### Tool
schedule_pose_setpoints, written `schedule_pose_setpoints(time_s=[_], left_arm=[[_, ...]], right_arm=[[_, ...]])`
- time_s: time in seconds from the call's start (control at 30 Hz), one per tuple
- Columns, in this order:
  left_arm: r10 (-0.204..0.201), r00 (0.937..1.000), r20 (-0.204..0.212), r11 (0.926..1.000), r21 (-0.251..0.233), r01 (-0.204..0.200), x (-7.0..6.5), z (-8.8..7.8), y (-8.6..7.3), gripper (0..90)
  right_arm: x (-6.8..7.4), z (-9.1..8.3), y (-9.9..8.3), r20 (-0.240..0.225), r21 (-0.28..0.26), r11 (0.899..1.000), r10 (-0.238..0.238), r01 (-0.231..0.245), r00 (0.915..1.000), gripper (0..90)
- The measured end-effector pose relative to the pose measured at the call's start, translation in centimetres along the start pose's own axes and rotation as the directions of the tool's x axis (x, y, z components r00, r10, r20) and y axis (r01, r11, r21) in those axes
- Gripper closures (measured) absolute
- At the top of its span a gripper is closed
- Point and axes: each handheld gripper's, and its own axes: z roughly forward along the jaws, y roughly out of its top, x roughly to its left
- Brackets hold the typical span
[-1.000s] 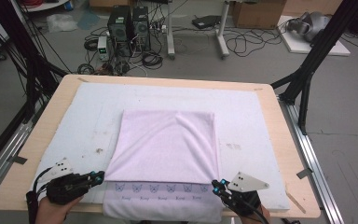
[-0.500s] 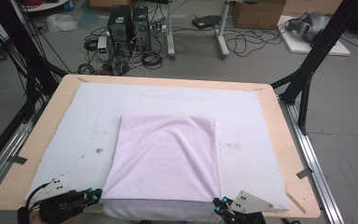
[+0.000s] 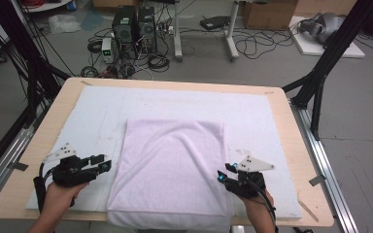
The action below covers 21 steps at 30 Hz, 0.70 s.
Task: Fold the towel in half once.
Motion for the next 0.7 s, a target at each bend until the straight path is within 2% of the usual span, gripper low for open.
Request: schedule_pose_setpoints(time_s=[0.1,0.17,0.27,0.43,0.5,0.53,0.63,0.7], left_arm=[[-0.009,0.9999,-0.014,0.9999,-0.005,0.009,1.0,1.2,1.3,52.2],[-0.012,0.9998,-0.018,0.9999,-0.001,0.011,1.5,1.8,1.9,52.3],[-0.025,0.9997,-0.007,0.9996,0.010,0.025,2.7,3.4,3.2,53.0],[-0.038,0.9991,-0.020,0.9993,0.002,0.038,4.3,6.2,4.8,54.9],[-0.033,0.9993,-0.019,0.9991,0.025,0.034,4.7,7.5,5.3,55.7],[-0.029,0.9992,-0.027,0.9993,0.023,0.030,4.9,8.1,5.5,55.6],[-0.013,0.9979,-0.063,0.9977,0.065,0.018,5.5,10.0,6.0,53.3],[-0.018,0.9969,-0.077,0.9963,0.083,0.024,5.9,11.2,6.3,52.2]], right_arm=[[-1.2,0.8,0.6,0.033,-0.011,1.000,0.026,-0.025,0.9991,57.6],[-1.7,1.0,0.8,0.038,-0.019,0.999,0.048,-0.047,0.9981,56.9],[-2.2,1.4,0.9,0.040,-0.012,0.999,0.051,-0.051,0.9979,55.9],[-2.9,2.3,1.1,0.045,0.006,0.999,0.045,-0.045,0.9980,55.3],[-3.2,2.6,1.3,0.045,0.011,0.999,0.042,-0.043,0.9981,55.1],[-3.3,2.7,1.4,0.048,0.010,0.999,0.041,-0.041,0.9980,54.9],[-3.7,3.1,1.6,0.051,0.013,0.999,0.036,-0.037,0.9980,54.9],[-3.9,3.1,1.8,0.049,0.014,0.999,0.039,-0.039,0.9981,54.9]])
